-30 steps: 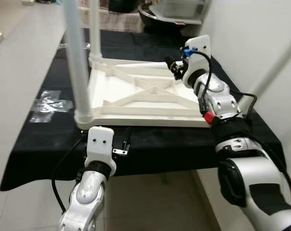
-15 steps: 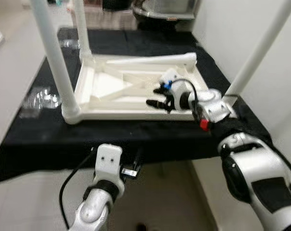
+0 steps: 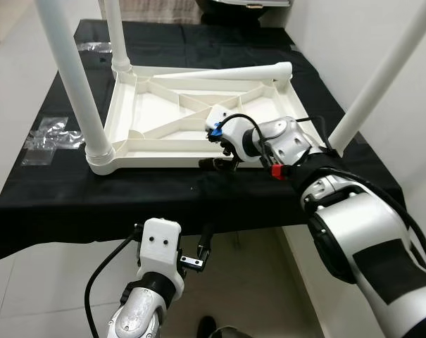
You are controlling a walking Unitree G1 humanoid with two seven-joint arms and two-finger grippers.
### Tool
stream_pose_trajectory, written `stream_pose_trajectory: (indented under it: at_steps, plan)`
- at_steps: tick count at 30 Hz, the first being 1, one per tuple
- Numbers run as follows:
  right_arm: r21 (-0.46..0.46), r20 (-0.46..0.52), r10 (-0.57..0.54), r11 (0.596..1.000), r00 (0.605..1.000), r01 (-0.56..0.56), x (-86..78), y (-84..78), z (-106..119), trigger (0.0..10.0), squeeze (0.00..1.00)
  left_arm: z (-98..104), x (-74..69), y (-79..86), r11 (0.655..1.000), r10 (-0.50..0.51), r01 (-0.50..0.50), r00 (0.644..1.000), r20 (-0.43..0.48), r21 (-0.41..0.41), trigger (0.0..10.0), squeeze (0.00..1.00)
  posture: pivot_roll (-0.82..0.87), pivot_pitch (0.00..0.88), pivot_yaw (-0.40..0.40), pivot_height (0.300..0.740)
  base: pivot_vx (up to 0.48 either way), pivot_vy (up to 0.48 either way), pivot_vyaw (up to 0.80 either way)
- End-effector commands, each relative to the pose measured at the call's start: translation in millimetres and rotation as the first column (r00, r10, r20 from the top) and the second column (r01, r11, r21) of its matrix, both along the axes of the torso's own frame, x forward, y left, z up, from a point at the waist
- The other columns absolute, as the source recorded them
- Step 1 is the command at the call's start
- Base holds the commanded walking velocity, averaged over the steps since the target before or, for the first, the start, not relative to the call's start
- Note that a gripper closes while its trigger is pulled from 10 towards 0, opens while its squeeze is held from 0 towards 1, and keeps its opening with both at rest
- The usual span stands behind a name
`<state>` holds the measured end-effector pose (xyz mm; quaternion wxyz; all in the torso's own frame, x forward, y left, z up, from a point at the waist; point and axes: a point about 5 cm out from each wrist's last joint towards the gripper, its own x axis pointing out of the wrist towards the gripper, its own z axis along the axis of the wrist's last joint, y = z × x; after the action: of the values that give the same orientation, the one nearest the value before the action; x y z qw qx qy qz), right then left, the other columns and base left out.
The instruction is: Building children table
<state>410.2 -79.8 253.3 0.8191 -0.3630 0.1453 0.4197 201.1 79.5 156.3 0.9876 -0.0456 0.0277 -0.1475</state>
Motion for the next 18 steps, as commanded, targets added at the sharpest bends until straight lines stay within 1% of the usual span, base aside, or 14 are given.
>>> stream_pose_trajectory:
  at_steps: [1,2,3,4,7,8,10,11,13,14,17,18]
  plan:
    - [-0.073,0.0,-0.022,0.997,1.0,0.022,0.8,-2.2,-4.1,10.0,0.0,1.4,-7.0,-11.2,0.999,-0.036,0.035,0.999,-0.016,-0.025,10.0,0.0,0.0,0.281,-0.167,0.74,0.0,0.0,0.0]
    - [-0.073,0.0,-0.022,0.997,1.0,0.022,0.8,-2.2,-4.1,10.0,0.0,1.4,-7.0,-11.2,0.999,-0.036,0.035,0.999,-0.016,-0.025,10.0,0.0,0.0,0.281,-0.167,0.74,0.0,0.0,0.0]
    - [-0.113,0.016,-0.036,0.993,0.999,0.037,1.4,-2.8,-7.0,10.0,0.0,2.2,-8.0,-11.9,0.999,-0.035,0.035,0.999,-0.015,-0.03,10.0,0.0,0.0,0.283,-0.169,0.74,0.0,0.0,0.0]
    - [-0.113,0.016,-0.036,0.993,0.999,0.037,1.4,-2.8,-7.0,10.0,0.0,2.2,-8.0,-11.9,0.999,-0.035,0.035,0.999,-0.015,-0.03,10.0,0.0,0.0,0.283,-0.169,0.74,0.0,0.0,0.0]
    - [-0.166,0.036,-0.072,0.983,0.997,0.077,2.3,-2.9,-12.9,10.0,0.0,3.5,-10.1,-14.0,0.999,-0.033,0.032,0.999,-0.018,-0.034,10.0,0.0,-0.01,0.284,-0.179,0.74,0.0,0.0,0.0]
    - [-0.166,0.036,-0.072,0.983,0.997,0.077,2.3,-2.9,-12.9,10.0,0.0,3.5,-10.1,-14.0,0.999,-0.033,0.032,0.999,-0.018,-0.034,10.0,0.0,-0.01,0.284,-0.179,0.74,0.0,0.0,0.0]
    - [-0.2,0.053,-0.086,0.975,0.995,0.095,2.8,-2.8,-14.6,10.0,0.0,4.3,-10.1,-15.1,0.999,-0.028,0.028,0.999,-0.018,-0.035,10.0,0.0,-0.01,0.287,-0.184,0.74,0.0,0.0,0.0]
    - [-0.213,0.064,-0.098,0.971,0.993,0.109,3.3,-3.6,-15.0,9.2,0.0,4.9,-10.0,-15.8,0.999,-0.027,0.026,1.0,-0.015,-0.038,10.0,0.0,-0.02,0.287,-0.191,0.74,0.0,0.0,0.0]
    - [-0.219,0.069,-0.105,0.969,0.992,0.118,3.6,-4.1,-15.1,9.2,0.0,5.2,-9.9,-16.2,0.999,-0.026,0.025,1.0,-0.013,-0.04,10.0,0.0,-0.02,0.287,-0.191,0.74,0.0,0.0,0.0]
    - [-0.233,0.077,-0.115,0.964,0.99,0.13,4.0,-5.4,-16.0,0.0,0.0,5.2,-9.6,-16.8,0.999,-0.026,0.026,1.0,-0.012,-0.039,10.0,0.0,-0.03,0.287,-0.192,0.74,0.0,0.0,0.0]
    - [-0.246,0.083,-0.133,0.957,0.988,0.15,4.3,-6.3,-18.0,0.0,0.0,5.5,-8.9,-18.5,0.999,-0.03,0.03,1.0,-0.006,-0.035,10.0,0.0,-0.04,0.286,-0.192,0.74,0.0,0.0,0.0]
    - [-0.232,0.097,-0.154,0.957,0.983,0.173,4.9,-4.9,-17.1,0.0,0.0,5.5,-8.4,-19.5,0.999,-0.031,0.031,0.999,-0.005,-0.034,10.0,0.0,-0.05,0.284,-0.19,0.74,0.0,0.0,0.0]
